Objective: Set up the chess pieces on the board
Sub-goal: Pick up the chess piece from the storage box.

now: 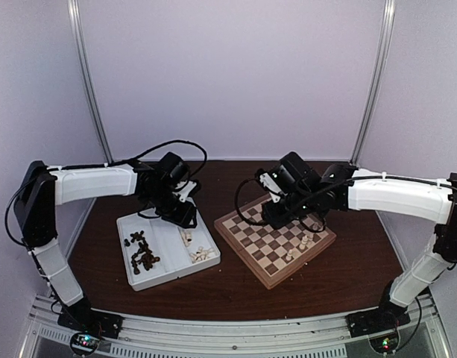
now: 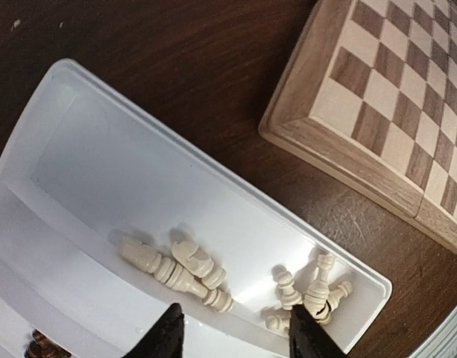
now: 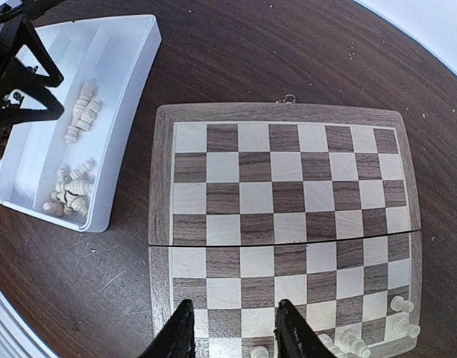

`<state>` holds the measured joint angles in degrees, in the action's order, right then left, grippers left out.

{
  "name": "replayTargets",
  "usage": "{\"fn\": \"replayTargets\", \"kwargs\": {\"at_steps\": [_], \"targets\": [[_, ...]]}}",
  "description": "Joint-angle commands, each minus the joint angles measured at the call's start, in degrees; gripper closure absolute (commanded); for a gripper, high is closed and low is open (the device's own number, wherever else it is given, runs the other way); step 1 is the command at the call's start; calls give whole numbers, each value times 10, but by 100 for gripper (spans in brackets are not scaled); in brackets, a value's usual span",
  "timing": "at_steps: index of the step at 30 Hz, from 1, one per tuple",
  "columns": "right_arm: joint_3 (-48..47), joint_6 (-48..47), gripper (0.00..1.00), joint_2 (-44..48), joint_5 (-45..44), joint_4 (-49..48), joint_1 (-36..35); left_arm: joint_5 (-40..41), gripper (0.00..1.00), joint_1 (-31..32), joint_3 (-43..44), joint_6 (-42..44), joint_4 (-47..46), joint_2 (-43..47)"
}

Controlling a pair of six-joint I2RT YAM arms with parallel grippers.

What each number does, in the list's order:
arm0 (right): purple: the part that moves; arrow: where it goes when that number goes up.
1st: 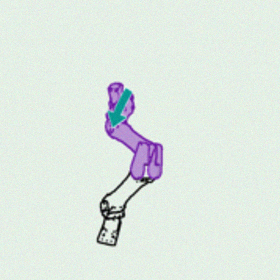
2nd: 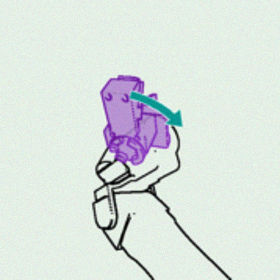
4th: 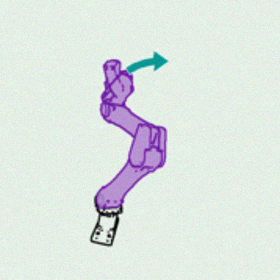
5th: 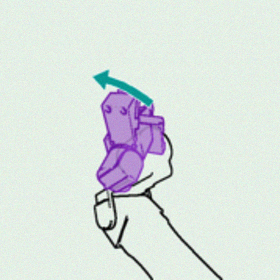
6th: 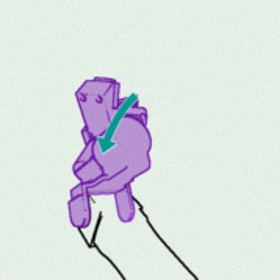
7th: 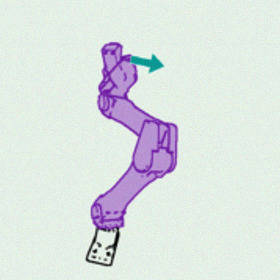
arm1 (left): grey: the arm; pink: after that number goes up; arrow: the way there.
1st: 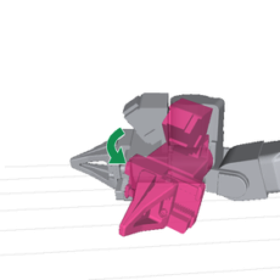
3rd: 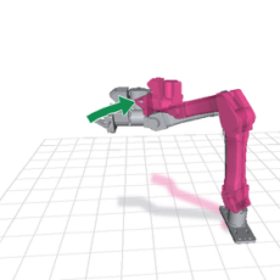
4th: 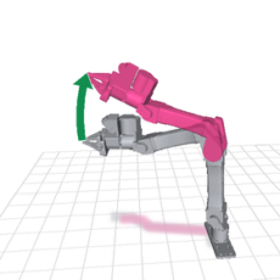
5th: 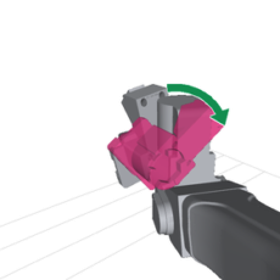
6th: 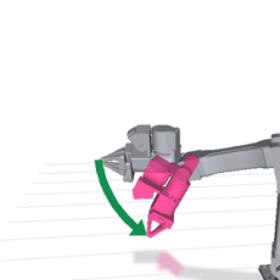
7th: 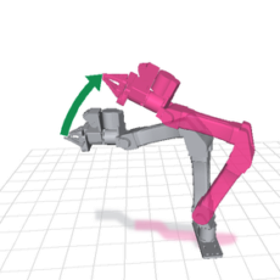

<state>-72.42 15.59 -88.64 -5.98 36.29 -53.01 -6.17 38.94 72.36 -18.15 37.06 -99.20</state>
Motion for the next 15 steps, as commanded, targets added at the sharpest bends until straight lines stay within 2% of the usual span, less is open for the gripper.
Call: {"fn": "replayTargets", "kwargs": {"at_steps": [1,4,15], "targets": [[25,1,63,8,1,-31,-2,23,62,-2,86,-66,132,-72],[34,1,63,13,-7,-35,-1,47,71,-2,157,-95,203,-133],[50,-5,64,24,3,-52,1,53,69,0,159,-125,182,-177]]}}
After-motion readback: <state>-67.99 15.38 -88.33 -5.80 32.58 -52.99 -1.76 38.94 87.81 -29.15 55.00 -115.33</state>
